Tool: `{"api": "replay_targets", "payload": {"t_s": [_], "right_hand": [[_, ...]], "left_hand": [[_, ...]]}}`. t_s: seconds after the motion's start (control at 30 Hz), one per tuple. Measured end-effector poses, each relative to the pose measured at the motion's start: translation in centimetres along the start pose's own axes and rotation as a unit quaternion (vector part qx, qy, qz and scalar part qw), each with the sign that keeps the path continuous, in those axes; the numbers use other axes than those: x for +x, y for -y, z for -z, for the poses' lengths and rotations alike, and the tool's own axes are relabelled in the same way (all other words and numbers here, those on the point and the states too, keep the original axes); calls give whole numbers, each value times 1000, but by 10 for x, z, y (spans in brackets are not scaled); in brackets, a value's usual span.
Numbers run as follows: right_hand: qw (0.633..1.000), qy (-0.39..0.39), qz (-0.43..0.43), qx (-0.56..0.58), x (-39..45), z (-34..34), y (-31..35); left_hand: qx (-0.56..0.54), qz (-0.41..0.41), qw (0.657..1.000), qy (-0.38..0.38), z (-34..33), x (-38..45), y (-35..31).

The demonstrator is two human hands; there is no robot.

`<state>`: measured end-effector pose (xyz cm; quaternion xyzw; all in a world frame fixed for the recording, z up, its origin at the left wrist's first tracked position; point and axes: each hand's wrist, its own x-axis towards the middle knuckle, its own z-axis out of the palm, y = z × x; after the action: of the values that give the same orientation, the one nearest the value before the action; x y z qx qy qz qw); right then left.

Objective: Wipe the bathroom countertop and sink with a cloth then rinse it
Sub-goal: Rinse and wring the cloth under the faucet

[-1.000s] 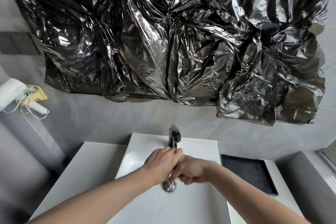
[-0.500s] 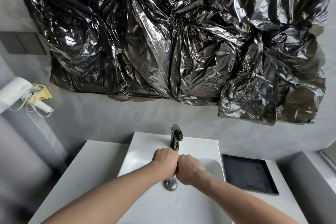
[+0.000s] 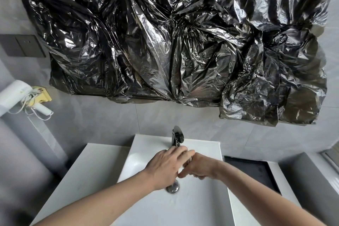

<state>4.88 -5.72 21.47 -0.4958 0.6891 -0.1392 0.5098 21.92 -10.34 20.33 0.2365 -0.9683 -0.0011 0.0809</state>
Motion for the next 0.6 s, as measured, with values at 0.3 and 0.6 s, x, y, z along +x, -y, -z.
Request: {"api": "replay_targets", "payload": {"t_s": [0.3, 0.6], "right_hand": [[970, 220, -11, 103, -10, -7, 19], [948, -61, 9, -311, 5, -29, 18]], "left_hand": [[71, -10, 997, 20, 15, 9, 8], [103, 101, 974, 173, 24, 30, -12]]}}
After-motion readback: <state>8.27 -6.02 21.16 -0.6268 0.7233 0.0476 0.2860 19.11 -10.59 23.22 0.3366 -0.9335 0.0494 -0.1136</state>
